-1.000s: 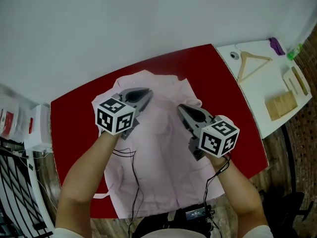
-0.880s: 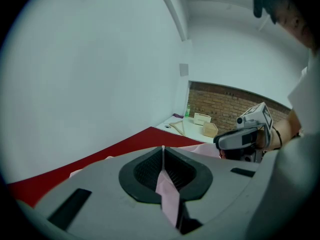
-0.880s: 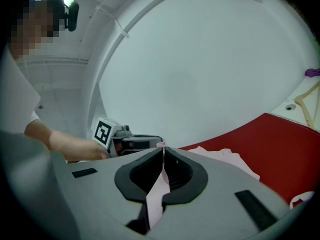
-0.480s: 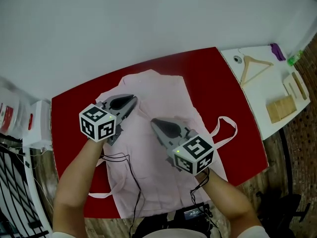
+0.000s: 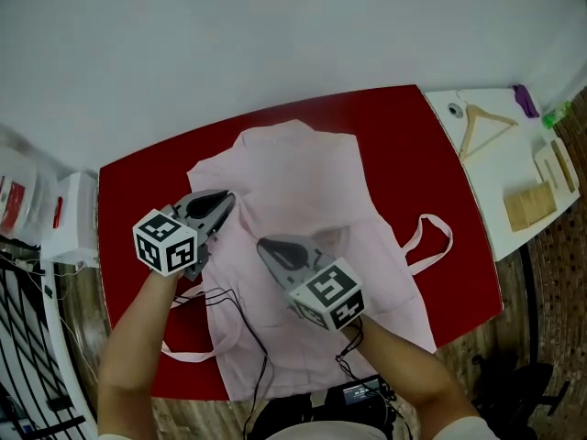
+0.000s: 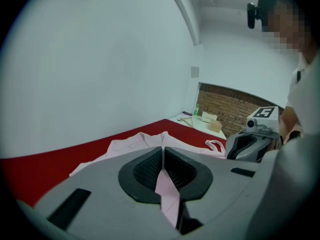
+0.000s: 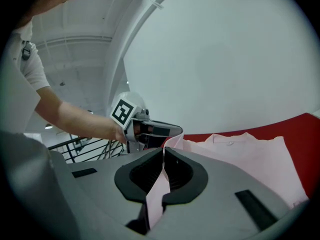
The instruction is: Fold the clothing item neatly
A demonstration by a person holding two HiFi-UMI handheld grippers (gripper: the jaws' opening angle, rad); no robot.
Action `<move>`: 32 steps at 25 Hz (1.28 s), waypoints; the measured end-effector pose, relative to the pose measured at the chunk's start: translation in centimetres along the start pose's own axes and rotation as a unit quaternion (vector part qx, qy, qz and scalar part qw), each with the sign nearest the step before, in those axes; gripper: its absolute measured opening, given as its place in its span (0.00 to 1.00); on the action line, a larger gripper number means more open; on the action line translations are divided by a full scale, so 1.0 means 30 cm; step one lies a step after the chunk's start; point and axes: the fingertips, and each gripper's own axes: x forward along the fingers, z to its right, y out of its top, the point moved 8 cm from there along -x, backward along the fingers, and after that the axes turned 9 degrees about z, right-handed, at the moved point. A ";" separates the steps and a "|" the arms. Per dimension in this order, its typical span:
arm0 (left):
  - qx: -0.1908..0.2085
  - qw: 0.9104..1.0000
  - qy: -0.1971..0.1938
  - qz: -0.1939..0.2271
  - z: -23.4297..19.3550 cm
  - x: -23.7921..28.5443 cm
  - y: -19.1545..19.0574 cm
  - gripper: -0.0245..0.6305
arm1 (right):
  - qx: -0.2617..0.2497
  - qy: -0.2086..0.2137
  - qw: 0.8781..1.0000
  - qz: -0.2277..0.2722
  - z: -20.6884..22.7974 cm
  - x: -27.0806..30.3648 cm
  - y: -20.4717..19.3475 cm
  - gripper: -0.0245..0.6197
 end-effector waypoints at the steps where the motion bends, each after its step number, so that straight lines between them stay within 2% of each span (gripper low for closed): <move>1: -0.008 1.000 0.005 -0.010 -0.010 -0.007 -0.032 0.06 | -0.001 -0.001 1.000 -0.010 -0.001 0.010 -0.027 0.07; 4: -0.035 0.998 0.023 -0.046 -0.048 -0.027 -0.138 0.09 | -0.008 -0.003 0.999 -0.046 -0.006 0.044 -0.119 0.07; 6: -0.053 0.996 0.034 -0.059 -0.074 -0.045 -0.192 0.18 | -0.028 0.002 0.997 -0.076 -0.017 0.069 -0.183 0.07; 10: -0.072 0.994 0.046 -0.063 -0.101 -0.093 -0.243 0.21 | -0.072 0.052 0.987 -0.131 -0.078 0.102 -0.279 0.08; 15: -0.087 0.993 0.055 -0.060 -0.101 -0.130 -0.268 0.21 | -0.111 0.081 0.980 -0.146 -0.141 0.136 -0.342 0.08; 20: -0.077 0.993 0.042 -0.085 -0.070 -0.121 -0.290 0.21 | -0.114 0.114 0.974 -0.161 -0.189 0.167 -0.382 0.08; 24: -0.061 0.993 0.033 -0.097 -0.040 -0.123 -0.302 0.21 | -0.109 0.102 0.975 -0.163 -0.180 0.159 -0.387 0.08; 32: -0.078 0.996 0.033 -0.035 0.052 -0.192 -0.251 0.21 | -0.108 0.031 0.981 -0.160 -0.084 0.060 -0.320 0.08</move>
